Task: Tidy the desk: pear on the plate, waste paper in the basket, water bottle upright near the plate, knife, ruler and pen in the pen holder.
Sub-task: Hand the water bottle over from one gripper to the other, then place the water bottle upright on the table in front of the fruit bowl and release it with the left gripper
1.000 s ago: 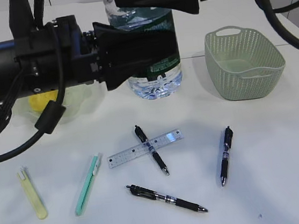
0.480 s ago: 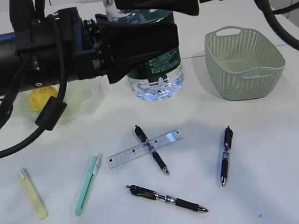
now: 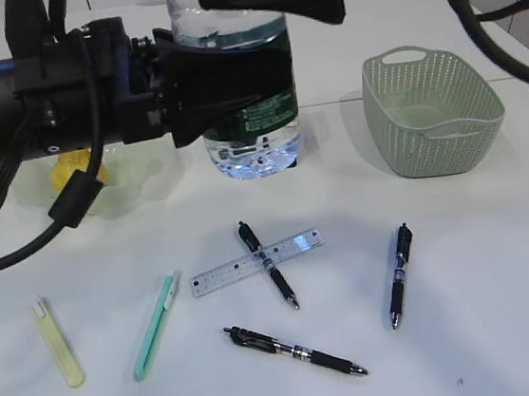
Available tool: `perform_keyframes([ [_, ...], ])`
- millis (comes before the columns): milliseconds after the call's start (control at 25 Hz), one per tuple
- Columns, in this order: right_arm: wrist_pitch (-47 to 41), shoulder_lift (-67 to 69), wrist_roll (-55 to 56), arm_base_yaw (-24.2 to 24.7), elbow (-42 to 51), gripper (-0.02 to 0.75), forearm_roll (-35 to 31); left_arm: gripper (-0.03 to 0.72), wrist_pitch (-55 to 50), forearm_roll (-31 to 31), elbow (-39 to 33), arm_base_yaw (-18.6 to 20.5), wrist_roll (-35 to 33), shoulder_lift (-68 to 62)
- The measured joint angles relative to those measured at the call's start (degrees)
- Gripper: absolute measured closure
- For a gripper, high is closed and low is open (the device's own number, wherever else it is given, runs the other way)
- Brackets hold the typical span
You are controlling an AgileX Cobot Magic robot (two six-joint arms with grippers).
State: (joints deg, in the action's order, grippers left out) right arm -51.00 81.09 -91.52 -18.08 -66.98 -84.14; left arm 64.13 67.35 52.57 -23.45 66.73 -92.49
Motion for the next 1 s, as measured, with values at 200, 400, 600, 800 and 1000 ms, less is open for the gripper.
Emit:
perform_keyframes([
  [200,1.4,-0.5,-0.1,0.0,-0.2,0.172,-1.0,0.279,-3.1,0.0,-0.2,3.8,0.7,-0.6],
  [400,1.8,-0.5,7.5,0.0,-0.2,0.169,7.2,0.279,-2.8,1.0,-0.2,7.0,0.7,-0.6],
  [600,1.4,-0.5,29.1,0.0,-0.2,0.169,31.2,0.279,-2.6,4.5,-0.2,10.7,0.7,-0.6],
  [800,-0.5,-0.5,58.1,0.0,-0.2,0.169,58.6,0.279,-3.5,6.1,-0.3,13.6,0.7,-0.6],
  [1000,-6.8,-0.5,79.7,0.0,-0.2,0.169,80.8,0.279,-6.4,6.1,-0.3,14.7,-1.4,-0.6],
])
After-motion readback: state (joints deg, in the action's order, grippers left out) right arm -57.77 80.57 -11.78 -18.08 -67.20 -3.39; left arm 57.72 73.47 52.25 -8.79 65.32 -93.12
